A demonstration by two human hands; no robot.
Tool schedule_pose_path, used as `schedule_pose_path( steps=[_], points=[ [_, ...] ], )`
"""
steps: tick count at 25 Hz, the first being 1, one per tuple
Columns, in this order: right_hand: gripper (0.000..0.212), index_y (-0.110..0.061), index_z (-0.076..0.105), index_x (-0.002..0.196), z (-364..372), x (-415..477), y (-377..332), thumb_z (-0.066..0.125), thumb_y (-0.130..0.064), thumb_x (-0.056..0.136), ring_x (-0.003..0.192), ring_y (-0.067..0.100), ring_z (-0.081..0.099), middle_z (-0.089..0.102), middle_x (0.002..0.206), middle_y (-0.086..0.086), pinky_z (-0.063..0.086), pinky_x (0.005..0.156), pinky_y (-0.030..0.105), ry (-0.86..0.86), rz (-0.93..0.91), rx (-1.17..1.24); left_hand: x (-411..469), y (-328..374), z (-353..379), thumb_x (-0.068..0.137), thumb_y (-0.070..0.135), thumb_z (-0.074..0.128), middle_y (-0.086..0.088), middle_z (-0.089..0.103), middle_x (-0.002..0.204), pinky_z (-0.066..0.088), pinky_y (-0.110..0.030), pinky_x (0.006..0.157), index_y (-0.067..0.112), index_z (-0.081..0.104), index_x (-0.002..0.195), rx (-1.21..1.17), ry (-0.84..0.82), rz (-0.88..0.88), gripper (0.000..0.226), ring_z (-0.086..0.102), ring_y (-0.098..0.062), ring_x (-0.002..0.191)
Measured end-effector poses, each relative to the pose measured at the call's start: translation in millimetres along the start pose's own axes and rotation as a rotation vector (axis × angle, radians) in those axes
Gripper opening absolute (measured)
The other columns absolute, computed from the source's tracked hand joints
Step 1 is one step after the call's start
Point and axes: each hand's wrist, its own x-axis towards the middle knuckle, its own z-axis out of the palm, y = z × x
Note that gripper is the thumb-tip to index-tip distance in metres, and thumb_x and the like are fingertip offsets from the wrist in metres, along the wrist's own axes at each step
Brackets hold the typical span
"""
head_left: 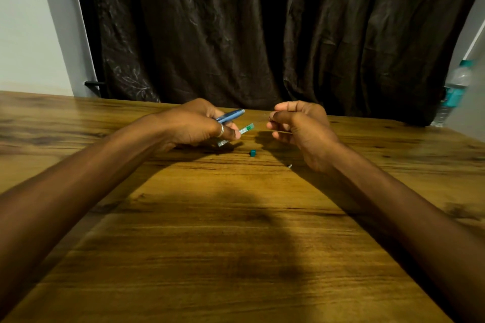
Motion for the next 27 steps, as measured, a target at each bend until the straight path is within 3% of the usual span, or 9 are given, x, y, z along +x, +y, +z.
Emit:
schedule_pose_path(
  steps=[3,6,10,15,24,27],
  points=[
    [0.017,-0.01,0.064,0.106,-5.7,2.6,-1.4,0.065,-0.003,0.09,0.08,0.014,0.071,0.072,0.095,0.009,0.057,0.066,0.024,0.015,-0.024,0.01,0.3,-0.2,-2.1,0.084,0.035,0.076,-0.001,0.073,0.097,0.042,-0.026,0.066,0.017,0.077,0.098,0.006,-0.002,-0.008,0.022,0.061,-0.01,0.085],
    [0.017,-0.011,0.063,0.104,-11.3,4.8,-3.8,0.065,-0.003,0.089,0.08,0.014,0.071,0.072,0.094,0.009,0.057,0.062,0.023,0.03,-0.037,0.024,2.1,-2.6,-4.1,0.081,0.038,0.079,-0.009,0.074,0.103,0.044,-0.033,0.075,0.015,0.078,0.097,0.032,0.009,-0.025,0.028,0.063,-0.019,0.093],
    [0.02,-0.012,0.063,0.107,-17.3,10.0,-5.9,0.064,-0.003,0.089,0.08,0.013,0.07,0.073,0.094,0.007,0.054,0.059,0.022,0.09,-0.041,0.024,2.2,-4.9,-3.5,0.082,0.033,0.079,-0.003,0.074,0.101,0.047,-0.033,0.077,0.018,0.078,0.096,0.059,-0.027,-0.026,0.021,0.064,-0.017,0.098],
    [0.018,-0.016,0.063,0.103,-18.3,12.3,-4.6,0.064,-0.004,0.089,0.08,0.012,0.07,0.073,0.095,0.006,0.054,0.059,0.022,0.11,-0.043,0.014,6.4,-11.2,16.6,0.081,0.03,0.081,-0.003,0.078,0.102,0.051,-0.044,0.099,0.018,0.08,0.095,0.093,-0.089,0.024,0.018,0.068,-0.02,0.104],
    [0.021,-0.014,0.062,0.107,-14.4,12.0,-2.6,0.064,-0.004,0.089,0.078,0.012,0.07,0.072,0.095,0.007,0.055,0.059,0.022,0.082,-0.029,0.002,10.2,-13.3,26.0,0.083,0.044,0.075,-0.006,0.075,0.096,0.054,-0.045,0.086,0.021,0.077,0.093,0.308,-0.044,0.063,0.025,0.067,-0.024,0.097],
    [0.021,-0.014,0.063,0.107,-13.3,11.5,-2.8,0.065,-0.004,0.089,0.078,0.012,0.07,0.073,0.095,0.008,0.055,0.059,0.021,0.08,-0.031,-0.001,8.6,-11.5,20.9,0.082,0.051,0.074,-0.002,0.072,0.103,0.054,-0.044,0.09,0.026,0.072,0.106,0.311,-0.096,0.068,0.035,0.066,-0.021,0.1]
  ],
)
